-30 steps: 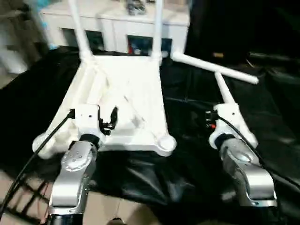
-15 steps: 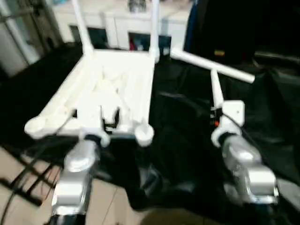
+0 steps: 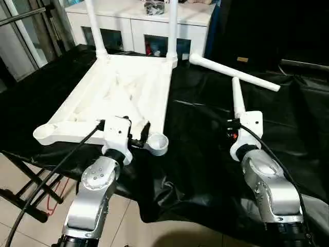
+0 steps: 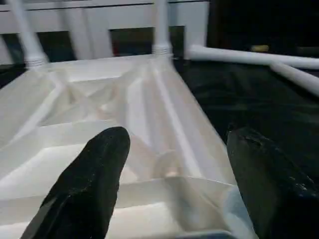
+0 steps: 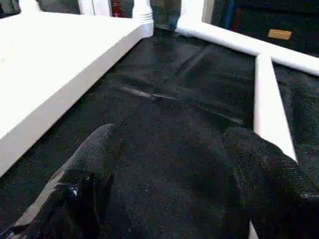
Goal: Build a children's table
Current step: Move to table
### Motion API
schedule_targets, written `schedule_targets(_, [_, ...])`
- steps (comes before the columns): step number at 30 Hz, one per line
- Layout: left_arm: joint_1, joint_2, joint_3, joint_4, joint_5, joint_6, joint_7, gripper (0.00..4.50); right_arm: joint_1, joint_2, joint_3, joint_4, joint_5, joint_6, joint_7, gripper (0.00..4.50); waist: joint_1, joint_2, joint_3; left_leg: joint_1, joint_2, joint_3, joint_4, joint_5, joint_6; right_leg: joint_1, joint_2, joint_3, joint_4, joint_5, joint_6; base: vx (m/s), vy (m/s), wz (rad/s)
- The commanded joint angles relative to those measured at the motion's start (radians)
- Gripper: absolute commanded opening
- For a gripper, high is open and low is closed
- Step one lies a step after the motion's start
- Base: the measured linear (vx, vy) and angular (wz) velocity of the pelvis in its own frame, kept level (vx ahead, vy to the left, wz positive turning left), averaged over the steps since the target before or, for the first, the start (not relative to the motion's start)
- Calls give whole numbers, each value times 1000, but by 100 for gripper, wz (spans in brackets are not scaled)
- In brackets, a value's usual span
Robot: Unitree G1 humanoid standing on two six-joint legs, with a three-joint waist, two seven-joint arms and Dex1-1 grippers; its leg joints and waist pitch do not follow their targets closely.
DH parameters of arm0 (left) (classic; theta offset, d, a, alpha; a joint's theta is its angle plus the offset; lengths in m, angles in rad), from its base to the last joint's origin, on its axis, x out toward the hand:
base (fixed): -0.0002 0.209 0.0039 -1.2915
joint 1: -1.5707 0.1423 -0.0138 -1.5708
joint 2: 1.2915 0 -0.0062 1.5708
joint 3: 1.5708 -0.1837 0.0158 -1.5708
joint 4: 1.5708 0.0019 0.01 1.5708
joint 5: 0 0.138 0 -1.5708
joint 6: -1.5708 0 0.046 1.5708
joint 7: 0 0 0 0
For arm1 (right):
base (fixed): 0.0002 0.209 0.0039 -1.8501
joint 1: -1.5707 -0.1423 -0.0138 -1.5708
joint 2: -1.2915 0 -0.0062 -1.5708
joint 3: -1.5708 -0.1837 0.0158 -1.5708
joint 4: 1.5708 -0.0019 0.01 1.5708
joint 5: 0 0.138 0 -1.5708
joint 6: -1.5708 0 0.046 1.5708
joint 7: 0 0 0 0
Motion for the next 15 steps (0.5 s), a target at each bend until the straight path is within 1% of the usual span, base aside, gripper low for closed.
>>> schedule_targets(1, [-2, -5, 27, -13, -15, -12, 23, 358, 3, -5, 1, -7, 0, -13, 4, 361, -7, 2, -46, 19, 70, -23, -97, -289, 47, 67, -86, 54, -90, -362, -125, 63, 25, 3])
schedule_targets(2, [-3, -5, 29, -12, -16, -12, 24, 358, 3, -5, 2, -6, 1, -13, 4, 361, -12, 1, -40, 38, 65, -16, -103, -349, 61, 68, -80, 50, -100, -405, -151, 70, 16, 5])
schedule_targets(3, [-4, -6, 31, -11, -16, -11, 25, 358, 3, -6, 2, -6, 1, -13, 3, 361, -14, 2, -37, 50, 62, -12, -104, -379, 67, 68, -78, 47, -104, -435, -163, 72, 9, 6])
schedule_targets(4, [-6, -5, 32, -9, -15, -11, 25, 358, 3, -6, 2, -5, 1, -14, 3, 361, -16, 2, -30, 58, 55, -5, -106, -404, 79, 77, -79, 46, -118, -502, -168, 72, 9, 6])
schedule_targets(5, [-9, -5, 32, -7, -14, -10, 24, 358, 2, -7, 1, -3, 2, -15, 4, 361, -14, 0, -31, 55, 49, -1, -105, -375, 88, 92, -83, 52, -126, -541, -160, 70, 8, 3])
schedule_targets(6, [-9, -5, 32, -7, -14, -10, 24, 358, 2, -7, 1, -3, 2, -15, 4, 361, -14, -1, -29, 55, 49, -1, -107, -366, 92, 93, -83, 51, -129, -561, -155, 73, 9, 0])
schedule_targets(7, [-11, -6, 33, -6, -12, -9, 24, 358, 1, -6, 1, -2, 2, -16, 4, 361, -11, 0, -38, 50, 47, 0, -107, -303, 100, 111, -84, 55, -127, -528, -157, 73, 9, 0])
schedule_targets(8, [-12, -6, 35, -5, -13, -9, 23, 358, 2, -6, 1, -1, 1, -17, 4, 361, -9, 6, -45, 48, 45, 0, -107, -236, 114, 123, -80, 56, -118, -442, -182, 88, 12, 2])
schedule_targets(10, [-14, -6, 37, -3, -14, -9, 23, 358, 1, -5, 1, 0, 0, -18, 4, 361, -12, 4, -49, 48, 45, 0, -107, -188, 131, 131, -75, 53, -108, -361, -211, 99, 16, 2])
schedule_targets(11, [-16, -5, 38, -2, -16, -9, 22, 358, 1, -3, 0, 0, 1, -20, 3, 361, -12, 8, -57, 45, 36, 0, -99, -119, 157, 144, -72, 54, -97, -255, -250, 110, 20, 2])
schedule_targets(12, [-19, -5, 40, 0, -18, -9, 22, 358, 2, -2, -1, 0, 1, -22, 1, 361, -10, 13, -61, 44, 31, 0, -94, -90, 167, 150, -70, 55, -92, -216, -263, 115, 23, 4])
schedule_targets(13, [-21, -4, 41, 3, -20, -10, 21, 358, 4, -1, -3, -1, 3, -23, 2, 361, -9, 9, -68, 36, 21, 0, -85, -29, 193, 162, -66, 57, -84, -138, -282, 115, 23, 4])
schedule_targets(14, [-23, -4, 42, 4, -21, -10, 20, 358, 6, 1, -5, -3, 8, -21, 3, 361, -7, 11, -73, 35, 15, -4, -77, 31, 223, 167, -60, 57, -73, -68, -293, 113, 30, 6])
schedule_targets(15, [-25, -4, 42, 5, -22, -11, 20, 358, 8, 2, -6, -5, 9, -19, 2, 361, -6, 14, -75, 37, 14, -7, -75, 57, 238, 165, -57, 55, -67, -36, -296, 112, 31, 11])
